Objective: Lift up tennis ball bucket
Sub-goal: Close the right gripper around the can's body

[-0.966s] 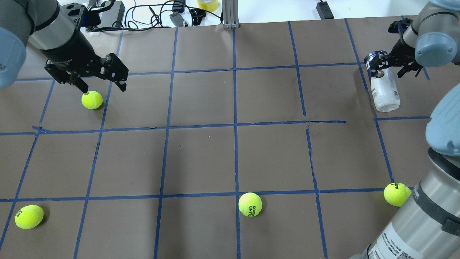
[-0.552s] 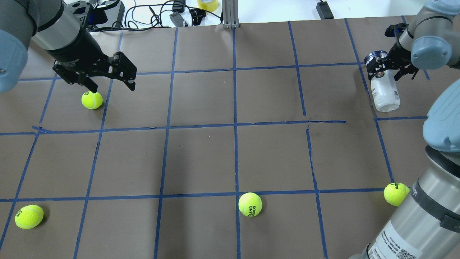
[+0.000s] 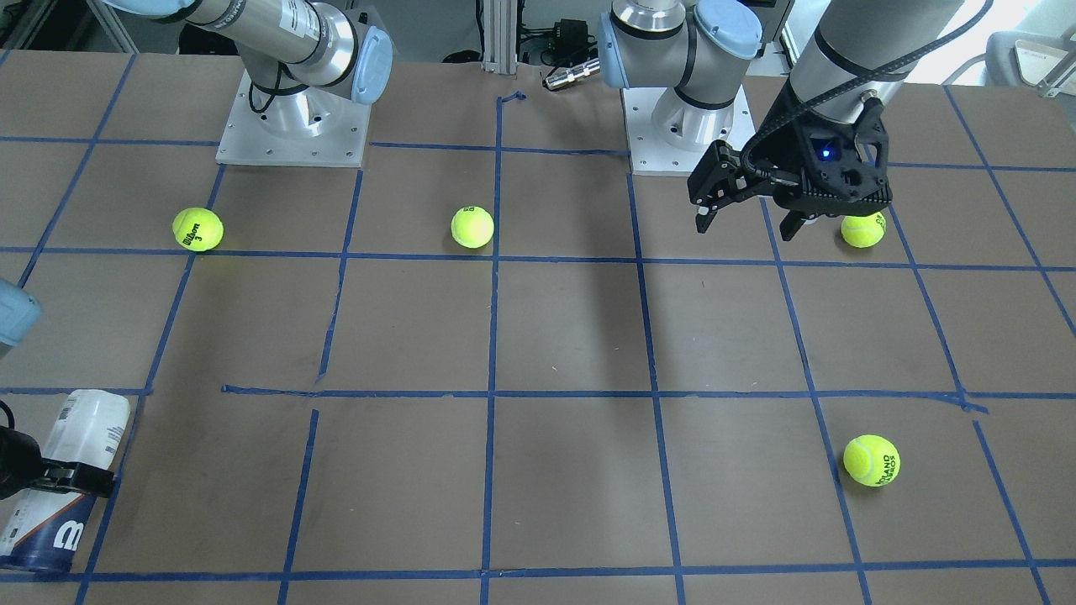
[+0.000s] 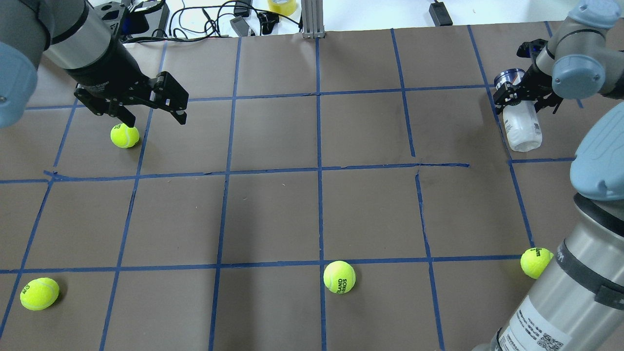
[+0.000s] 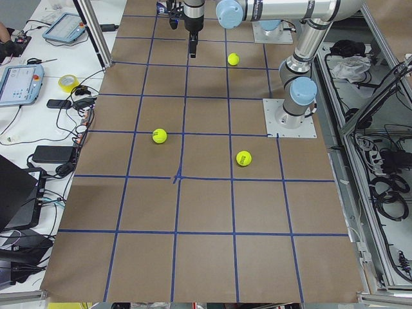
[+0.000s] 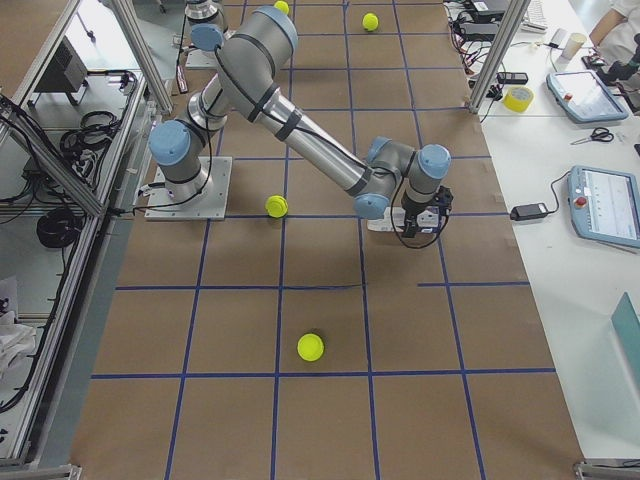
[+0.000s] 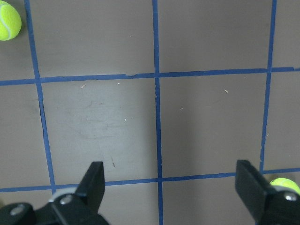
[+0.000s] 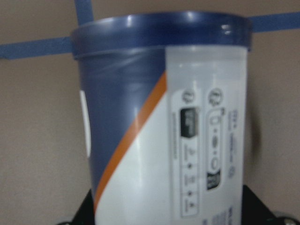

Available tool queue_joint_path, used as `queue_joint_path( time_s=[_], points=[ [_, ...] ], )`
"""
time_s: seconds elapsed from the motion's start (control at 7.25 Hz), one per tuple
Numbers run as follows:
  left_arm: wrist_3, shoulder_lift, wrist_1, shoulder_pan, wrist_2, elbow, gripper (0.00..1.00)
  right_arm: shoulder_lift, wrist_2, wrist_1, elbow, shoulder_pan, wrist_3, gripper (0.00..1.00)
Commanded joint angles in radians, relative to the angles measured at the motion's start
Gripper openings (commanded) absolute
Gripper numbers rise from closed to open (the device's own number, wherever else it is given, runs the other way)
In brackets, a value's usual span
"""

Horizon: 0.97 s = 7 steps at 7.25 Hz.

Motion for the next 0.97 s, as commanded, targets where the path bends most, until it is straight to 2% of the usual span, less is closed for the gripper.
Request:
queue_joint_path(
  time_s=[0.0,0.41,0.69,0.83],
  points=[
    [0.005,0.005,-0.011,0.001,0.004,-0.002,1.00,0.002,0.024,0.000,0.001,0.002,0.003,1.00],
    [0.008,0.003,-0.009,0.005,0.012,-0.003,1.00,0.003,0.025,-0.003,0.007,0.002,-0.004,0.97],
    [0.008,0.002,-0.005,0.011,0.070,-0.006,1.00,-0.003,0.015,-0.001,0.005,0.002,-0.011,0.80],
    [0.006,0.003,-0.005,0.010,0.070,-0.015,1.00,-0.003,0.012,-0.001,0.005,0.002,-0.011,0.78]
  ],
)
